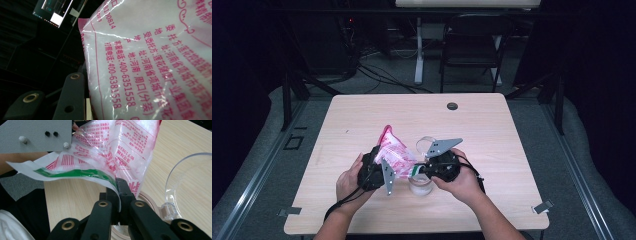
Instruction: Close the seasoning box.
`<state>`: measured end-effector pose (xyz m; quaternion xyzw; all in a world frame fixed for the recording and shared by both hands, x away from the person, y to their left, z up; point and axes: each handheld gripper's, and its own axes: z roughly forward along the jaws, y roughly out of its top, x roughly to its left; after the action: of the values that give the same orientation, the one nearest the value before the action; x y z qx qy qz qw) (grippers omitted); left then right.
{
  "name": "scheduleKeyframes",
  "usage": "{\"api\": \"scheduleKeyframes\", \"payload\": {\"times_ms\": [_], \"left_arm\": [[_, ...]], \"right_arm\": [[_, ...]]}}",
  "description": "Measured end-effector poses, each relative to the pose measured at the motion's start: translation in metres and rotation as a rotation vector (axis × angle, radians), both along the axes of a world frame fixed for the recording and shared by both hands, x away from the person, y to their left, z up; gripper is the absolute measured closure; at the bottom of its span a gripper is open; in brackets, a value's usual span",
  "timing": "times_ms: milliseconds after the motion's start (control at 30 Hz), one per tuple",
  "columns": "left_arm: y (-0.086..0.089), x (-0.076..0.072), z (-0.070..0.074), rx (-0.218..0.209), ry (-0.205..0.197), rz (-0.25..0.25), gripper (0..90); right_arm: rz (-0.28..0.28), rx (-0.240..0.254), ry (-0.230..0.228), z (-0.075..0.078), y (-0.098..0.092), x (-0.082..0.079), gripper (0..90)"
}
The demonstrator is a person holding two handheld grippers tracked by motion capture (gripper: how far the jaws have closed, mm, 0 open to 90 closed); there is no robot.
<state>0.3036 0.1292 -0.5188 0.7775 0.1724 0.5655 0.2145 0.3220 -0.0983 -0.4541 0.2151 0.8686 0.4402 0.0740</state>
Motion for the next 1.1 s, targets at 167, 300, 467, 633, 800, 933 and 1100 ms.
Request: {"api": "scheduleKeyframes", "payload": {"times_ms": [167,300,467,633,800,933,1100], "left_arm": [[-0.0001,-0.0008,0.0005,0.033,-0.005,0.005,61.6],[-0.0004,-0.0013,-0.0001,0.042,-0.015,0.008,61.6],[-0.0009,-0.0020,0.0009,0.072,-0.024,0.009,61.6],[-0.0022,-0.0021,0.0004,0.091,-0.024,0.011,61.6],[-0.0034,-0.0029,0.0025,0.126,-0.034,0.017,61.6],[-0.0037,-0.0027,0.0052,0.138,-0.045,0.021,61.6],[-0.0049,-0.0029,0.0052,0.149,-0.049,0.022,61.7]], "right_arm": [[-0.002,-0.006,0.002,-0.0013,0.0002,0.0006,90.0],[-0.004,-0.004,0.006,-0.0026,0.0004,0.0011,90.0],[-0.005,-0.010,0.005,-0.0030,0.0001,0.0014,90.0],[-0.007,-0.012,0.009,-0.0042,-0.0002,0.0023,90.0],[-0.011,-0.013,0.010,-0.0049,-0.0009,0.0030,90.0],[-0.015,-0.006,0.012,-0.0051,-0.0018,0.0037,90.0],[-0.017,-0.006,0.013,-0.0052,-0.0023,0.0035,90.0]]}}
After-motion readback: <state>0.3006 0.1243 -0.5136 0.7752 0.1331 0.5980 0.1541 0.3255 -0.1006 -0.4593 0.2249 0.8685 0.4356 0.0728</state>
